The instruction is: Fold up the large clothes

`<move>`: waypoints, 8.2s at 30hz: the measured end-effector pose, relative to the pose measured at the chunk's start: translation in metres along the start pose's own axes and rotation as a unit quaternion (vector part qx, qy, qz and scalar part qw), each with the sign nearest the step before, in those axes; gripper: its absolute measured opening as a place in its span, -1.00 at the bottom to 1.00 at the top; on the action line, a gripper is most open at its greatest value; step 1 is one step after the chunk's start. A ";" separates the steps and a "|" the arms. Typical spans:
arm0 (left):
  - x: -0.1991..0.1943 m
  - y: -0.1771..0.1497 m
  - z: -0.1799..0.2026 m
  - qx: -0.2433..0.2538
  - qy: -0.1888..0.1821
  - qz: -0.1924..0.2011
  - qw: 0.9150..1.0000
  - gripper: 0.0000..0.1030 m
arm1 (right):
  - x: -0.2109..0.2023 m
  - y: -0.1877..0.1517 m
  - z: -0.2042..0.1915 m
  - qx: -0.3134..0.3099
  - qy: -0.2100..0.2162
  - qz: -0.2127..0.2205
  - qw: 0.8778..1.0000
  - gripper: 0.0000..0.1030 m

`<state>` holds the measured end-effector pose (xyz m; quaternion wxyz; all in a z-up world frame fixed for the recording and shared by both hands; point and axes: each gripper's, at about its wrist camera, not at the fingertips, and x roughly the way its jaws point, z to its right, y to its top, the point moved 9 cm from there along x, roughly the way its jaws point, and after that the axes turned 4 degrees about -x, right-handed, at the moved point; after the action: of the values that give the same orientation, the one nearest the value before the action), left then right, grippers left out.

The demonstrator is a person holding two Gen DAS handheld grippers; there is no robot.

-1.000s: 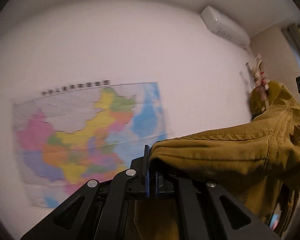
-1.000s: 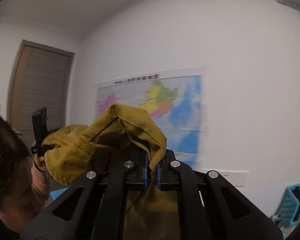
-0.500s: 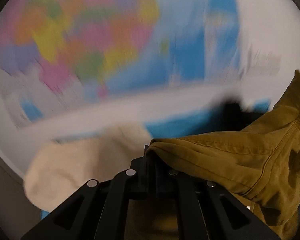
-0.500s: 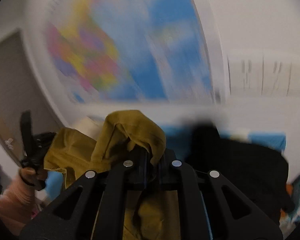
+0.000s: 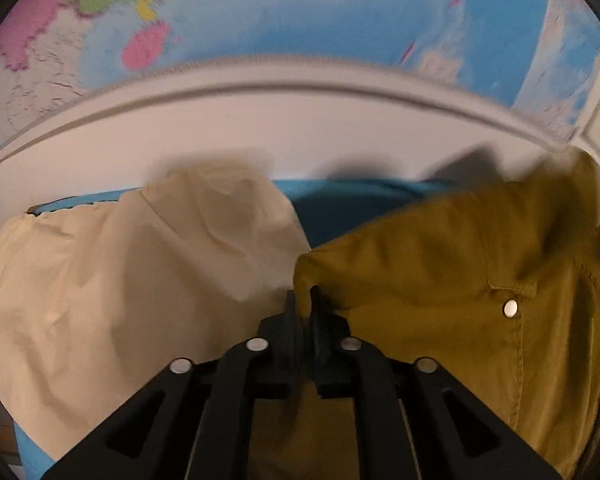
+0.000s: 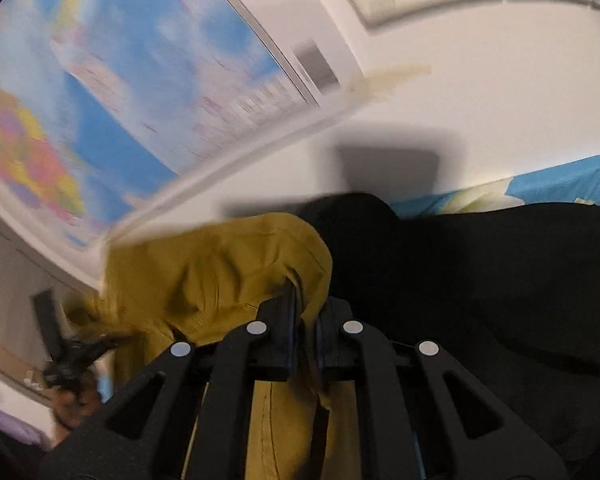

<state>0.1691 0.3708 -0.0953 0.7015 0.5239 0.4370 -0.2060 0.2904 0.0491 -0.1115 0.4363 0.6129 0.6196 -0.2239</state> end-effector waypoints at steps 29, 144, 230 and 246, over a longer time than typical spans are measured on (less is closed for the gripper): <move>-0.106 -0.160 0.030 0.189 -0.061 0.048 0.979 0.43 | -0.247 -0.110 0.069 -0.063 -0.141 0.124 0.980 -0.80; -0.086 -0.106 0.023 0.111 -0.105 0.050 0.987 0.19 | -0.006 -0.166 -0.178 -0.266 0.051 -0.019 0.963 -0.12; -0.107 -0.090 0.019 0.177 0.066 0.059 0.980 0.32 | -0.136 -0.113 -0.064 -0.161 0.183 0.004 0.970 -0.79; -0.109 -0.079 -0.002 0.129 0.087 0.058 0.986 0.45 | -0.049 -0.124 0.012 -0.069 0.050 -0.009 0.996 -0.23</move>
<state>0.0509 0.3257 -0.0490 0.5979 0.6505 0.4353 -0.1731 0.1687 -0.0063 -0.1098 0.4446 0.5862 0.6597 -0.1535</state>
